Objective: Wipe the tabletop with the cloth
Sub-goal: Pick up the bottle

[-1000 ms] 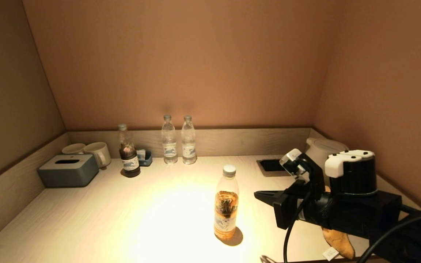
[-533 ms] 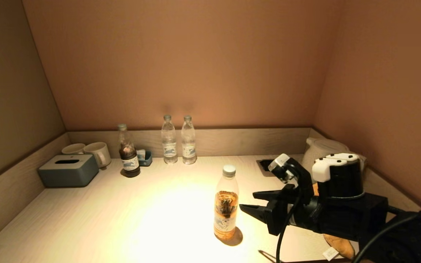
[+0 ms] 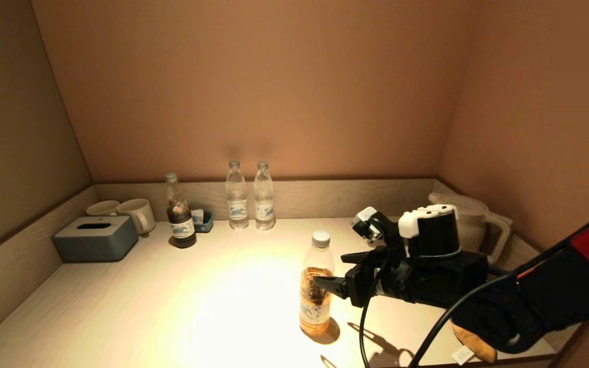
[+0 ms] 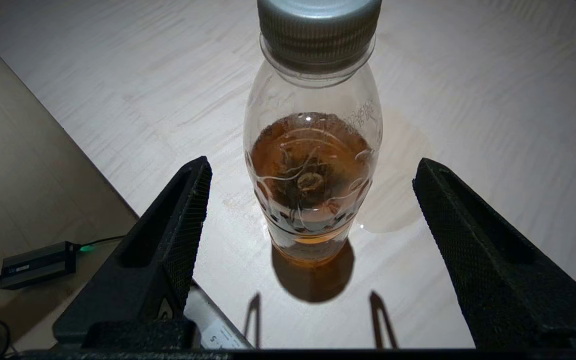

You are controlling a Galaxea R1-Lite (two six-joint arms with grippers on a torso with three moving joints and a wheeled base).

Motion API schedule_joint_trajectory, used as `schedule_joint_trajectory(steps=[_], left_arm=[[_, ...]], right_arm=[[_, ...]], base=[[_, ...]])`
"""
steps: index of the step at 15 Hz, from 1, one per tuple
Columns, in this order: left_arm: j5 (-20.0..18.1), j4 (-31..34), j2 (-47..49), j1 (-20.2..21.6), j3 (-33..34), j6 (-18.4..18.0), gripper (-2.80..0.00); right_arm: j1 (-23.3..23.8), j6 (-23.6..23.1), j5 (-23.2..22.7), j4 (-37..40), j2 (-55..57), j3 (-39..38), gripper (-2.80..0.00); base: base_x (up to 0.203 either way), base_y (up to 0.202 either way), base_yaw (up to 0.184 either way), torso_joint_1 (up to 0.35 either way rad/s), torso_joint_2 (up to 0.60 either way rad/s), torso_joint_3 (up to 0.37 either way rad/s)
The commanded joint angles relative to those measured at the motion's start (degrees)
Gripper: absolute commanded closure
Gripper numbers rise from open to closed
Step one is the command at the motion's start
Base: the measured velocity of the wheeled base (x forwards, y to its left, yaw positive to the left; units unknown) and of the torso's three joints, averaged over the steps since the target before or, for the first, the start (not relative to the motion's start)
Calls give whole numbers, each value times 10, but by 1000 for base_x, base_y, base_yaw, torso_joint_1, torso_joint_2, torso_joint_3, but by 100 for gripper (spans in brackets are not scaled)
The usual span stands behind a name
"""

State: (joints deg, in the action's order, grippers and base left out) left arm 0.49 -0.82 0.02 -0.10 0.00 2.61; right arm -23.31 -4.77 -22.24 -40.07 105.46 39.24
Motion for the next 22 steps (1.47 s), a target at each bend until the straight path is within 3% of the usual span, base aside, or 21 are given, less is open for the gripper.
schedule_joint_trajectory(steps=[1, 16, 17, 22], left_arm=[[0, -1, 0, 0, 0, 0, 0], [0, -1, 0, 0, 0, 0, 0], [0, -1, 0, 0, 0, 0, 0], [0, -1, 0, 0, 0, 0, 0]], right_arm=[[0, -1, -1, -1, 35, 35, -280], [-29, -17, 27, 0, 114, 81, -280], [-29, -17, 27, 0, 115, 81, 0], [-29, -18, 34, -1, 118, 82, 0]], base=[[0, 0, 0, 0, 0, 0], [0, 0, 0, 0, 0, 0], [0, 0, 0, 0, 0, 0], [0, 0, 0, 0, 0, 0]])
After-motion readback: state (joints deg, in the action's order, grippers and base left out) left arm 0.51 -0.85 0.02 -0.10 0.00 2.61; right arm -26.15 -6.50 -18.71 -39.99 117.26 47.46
